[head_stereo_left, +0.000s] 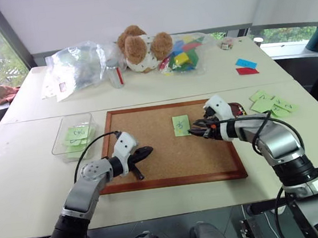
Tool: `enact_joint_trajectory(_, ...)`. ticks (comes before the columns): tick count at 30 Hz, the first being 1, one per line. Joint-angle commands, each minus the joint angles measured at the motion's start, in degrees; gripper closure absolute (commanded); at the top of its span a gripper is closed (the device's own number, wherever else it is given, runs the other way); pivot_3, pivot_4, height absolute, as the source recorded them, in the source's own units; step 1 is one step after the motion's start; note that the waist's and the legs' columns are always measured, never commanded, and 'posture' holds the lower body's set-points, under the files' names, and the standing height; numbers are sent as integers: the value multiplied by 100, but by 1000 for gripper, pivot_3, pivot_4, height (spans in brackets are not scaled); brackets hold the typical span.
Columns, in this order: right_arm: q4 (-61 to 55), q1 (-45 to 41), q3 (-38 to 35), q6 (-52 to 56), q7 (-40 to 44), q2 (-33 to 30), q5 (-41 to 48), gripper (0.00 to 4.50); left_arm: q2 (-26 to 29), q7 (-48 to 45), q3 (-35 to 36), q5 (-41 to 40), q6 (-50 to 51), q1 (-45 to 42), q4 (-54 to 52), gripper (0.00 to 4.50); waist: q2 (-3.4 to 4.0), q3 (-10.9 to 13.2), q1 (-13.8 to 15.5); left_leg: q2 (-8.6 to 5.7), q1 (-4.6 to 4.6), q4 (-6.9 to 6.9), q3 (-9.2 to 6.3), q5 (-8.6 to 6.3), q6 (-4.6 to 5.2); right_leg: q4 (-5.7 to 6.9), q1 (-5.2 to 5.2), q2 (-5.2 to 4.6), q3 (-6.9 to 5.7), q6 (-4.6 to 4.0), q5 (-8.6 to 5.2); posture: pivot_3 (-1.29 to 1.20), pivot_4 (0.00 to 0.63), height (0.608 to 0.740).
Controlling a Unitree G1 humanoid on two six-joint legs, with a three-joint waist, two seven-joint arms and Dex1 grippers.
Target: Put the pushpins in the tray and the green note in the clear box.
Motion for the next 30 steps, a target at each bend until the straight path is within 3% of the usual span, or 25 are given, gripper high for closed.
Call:
enact_joint_trajectory(1, -119, -72, 35, -122, -8, 56, -24, 2971, 78, -4, -89, 157, 210, 206, 182, 4500, 0, 0, -1, 0, 0, 0, 0, 0, 0, 0, 0, 0, 0, 0, 0, 0, 150, 740)
enact_joint_trajectory(11, 24, -65, 164, -208, -20, 140, -50, 2971, 83, 23, -73, 158, 215, 230, 145, 4500, 0, 0, -2, 0, 0, 0, 0, 0, 0, 0, 0, 0, 0, 0, 0, 0, 150, 740)
enact_joint_trajectory(15, 163, -107, 173, -233, -26, 178, -72, 4377, 80, 31, -74, 159, 216, 236, 136, 4500, 0, 0, -3, 0, 0, -1, 0, 0, 0, -1, 0, 0, 0, 0, 0, 0, 150, 740)
enact_joint_trajectory(16, 187, -110, 178, -246, -26, 184, -83, 4482, 81, 32, -75, 160, 216, 240, 131, 4500, 0, 0, -3, 0, 0, -1, 0, 0, 0, -1, 0, 0, 0, 0, 0, 0, 150, 740)
enact_joint_trajectory(23, 249, -143, 170, -257, 5, 208, -101, 4482, 78, 53, -74, 154, 221, 260, 112, 4500, 0, 0, -8, 0, 1, -1, 0, 0, 0, -1, 0, 0, 0, 0, 0, 0, 150, 740)
enact_joint_trajectory(30, -397, -377, -236, 157, 94, 45, 223, 4482, 95, 41, -69, 144, 234, 265, 121, 4500, 0, 0, -4, 0, 0, -3, 0, 0, 0, -1, -1, 0, 0, 0, 0, 0, 150, 740)
